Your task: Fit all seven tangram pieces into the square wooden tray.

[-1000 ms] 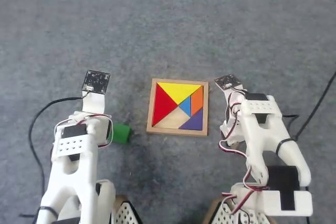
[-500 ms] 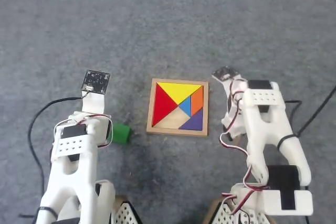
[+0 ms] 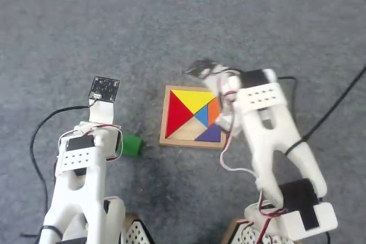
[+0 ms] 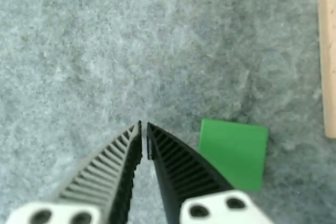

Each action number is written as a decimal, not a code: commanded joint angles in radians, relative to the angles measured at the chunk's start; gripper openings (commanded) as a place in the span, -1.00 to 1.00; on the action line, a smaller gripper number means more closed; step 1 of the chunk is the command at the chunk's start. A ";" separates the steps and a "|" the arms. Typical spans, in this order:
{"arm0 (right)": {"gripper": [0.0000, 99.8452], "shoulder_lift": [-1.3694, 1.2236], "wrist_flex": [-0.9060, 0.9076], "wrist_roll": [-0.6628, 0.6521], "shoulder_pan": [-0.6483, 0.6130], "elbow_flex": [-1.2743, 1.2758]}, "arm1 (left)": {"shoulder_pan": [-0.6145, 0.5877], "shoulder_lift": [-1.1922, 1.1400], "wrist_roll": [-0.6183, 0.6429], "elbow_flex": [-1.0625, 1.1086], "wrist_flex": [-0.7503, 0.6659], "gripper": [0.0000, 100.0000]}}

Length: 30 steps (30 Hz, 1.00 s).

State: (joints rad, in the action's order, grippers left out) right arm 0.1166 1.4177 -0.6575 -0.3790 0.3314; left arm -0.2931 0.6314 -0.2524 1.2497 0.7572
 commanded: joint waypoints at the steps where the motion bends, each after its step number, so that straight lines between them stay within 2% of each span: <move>1: -0.94 0.028 -0.084 -0.032 -0.120 -0.057 | -0.005 0.034 -0.011 -0.004 -0.014 -0.97; 7: -0.94 -0.047 -0.265 -0.037 -0.259 -0.031 | -0.008 0.035 -0.008 -0.005 -0.012 -0.97; 9: -0.94 -0.090 -0.289 -0.037 -0.292 -0.035 | -0.043 0.035 -0.005 -0.013 -0.015 -0.97; 13: -0.94 -0.170 -0.341 -0.035 -0.329 -0.035 | -0.115 0.035 0.026 -0.039 -0.015 -0.97; 20: -0.93 -0.236 -0.401 -0.037 -0.357 -0.037 | -0.118 0.035 0.058 -0.042 -0.018 -0.97; 27: -0.56 -0.243 -0.406 -0.038 -0.366 -0.035 | -0.118 0.034 0.058 -0.042 -0.018 -0.97; 30: -0.47 -0.239 -0.400 -0.061 -0.384 -0.032 | -0.117 0.034 0.058 -0.042 -0.018 -0.97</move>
State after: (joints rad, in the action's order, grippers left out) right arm -0.1381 1.0249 -0.6866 -0.7426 0.3299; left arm -0.4066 0.6314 -0.2064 1.2497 0.7572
